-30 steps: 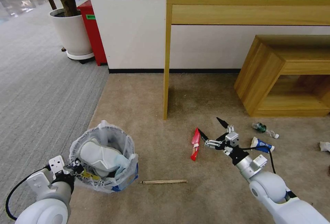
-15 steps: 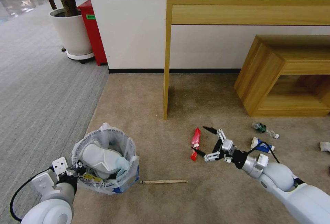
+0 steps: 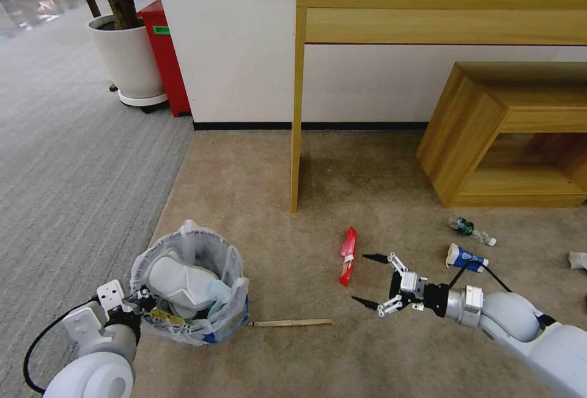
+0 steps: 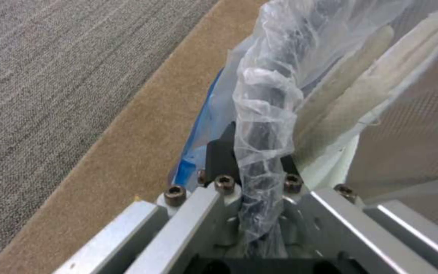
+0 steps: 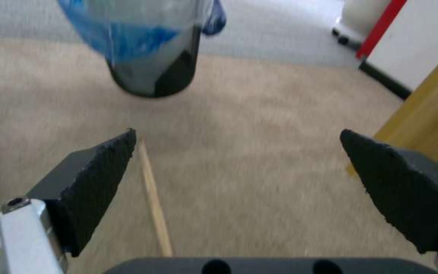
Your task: Pick up the trash bin and place the garbage on the floor into it.
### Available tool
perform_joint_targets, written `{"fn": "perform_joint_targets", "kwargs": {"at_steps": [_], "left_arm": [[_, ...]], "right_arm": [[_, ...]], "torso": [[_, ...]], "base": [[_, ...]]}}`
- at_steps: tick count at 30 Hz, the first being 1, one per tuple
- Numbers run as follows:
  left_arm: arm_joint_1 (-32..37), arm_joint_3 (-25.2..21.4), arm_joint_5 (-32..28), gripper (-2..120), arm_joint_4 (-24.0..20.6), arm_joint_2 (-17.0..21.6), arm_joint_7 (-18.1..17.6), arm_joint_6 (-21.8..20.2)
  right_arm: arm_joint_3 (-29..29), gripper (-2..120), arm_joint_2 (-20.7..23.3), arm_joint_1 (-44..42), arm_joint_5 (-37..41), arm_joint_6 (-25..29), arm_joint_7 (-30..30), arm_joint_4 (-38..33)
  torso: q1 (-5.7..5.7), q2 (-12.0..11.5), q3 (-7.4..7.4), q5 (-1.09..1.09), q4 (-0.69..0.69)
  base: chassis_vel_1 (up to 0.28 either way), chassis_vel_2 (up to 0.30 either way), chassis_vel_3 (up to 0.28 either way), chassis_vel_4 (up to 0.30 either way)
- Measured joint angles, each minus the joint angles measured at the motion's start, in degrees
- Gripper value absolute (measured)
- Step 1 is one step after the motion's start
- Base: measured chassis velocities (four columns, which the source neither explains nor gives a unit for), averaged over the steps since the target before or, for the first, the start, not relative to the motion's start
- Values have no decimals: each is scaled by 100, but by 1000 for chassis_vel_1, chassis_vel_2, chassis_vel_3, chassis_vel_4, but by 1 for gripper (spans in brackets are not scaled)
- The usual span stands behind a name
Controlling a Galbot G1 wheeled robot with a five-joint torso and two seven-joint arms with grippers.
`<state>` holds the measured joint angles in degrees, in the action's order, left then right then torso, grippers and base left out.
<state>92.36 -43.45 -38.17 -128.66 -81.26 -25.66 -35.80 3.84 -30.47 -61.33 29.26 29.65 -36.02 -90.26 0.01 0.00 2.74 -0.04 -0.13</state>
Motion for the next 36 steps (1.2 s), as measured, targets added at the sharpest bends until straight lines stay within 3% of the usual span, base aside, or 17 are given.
{"fn": "perform_joint_targets", "kwargs": {"at_steps": [16,36], "left_arm": [[18,-32,5,0,-17,-16,3,8],[34,-142,0,0,-36,-66,-6,7]], "right_arm": [[444,100,-248,161,-251,107,-96,831],[1238,100,-1370,1147,-304,389,-446,2641]], "torso": [[0,0,0,-1,0],[0,0,0,-1,1]], "base": [[0,0,0,0],[0,0,0,0]]}}
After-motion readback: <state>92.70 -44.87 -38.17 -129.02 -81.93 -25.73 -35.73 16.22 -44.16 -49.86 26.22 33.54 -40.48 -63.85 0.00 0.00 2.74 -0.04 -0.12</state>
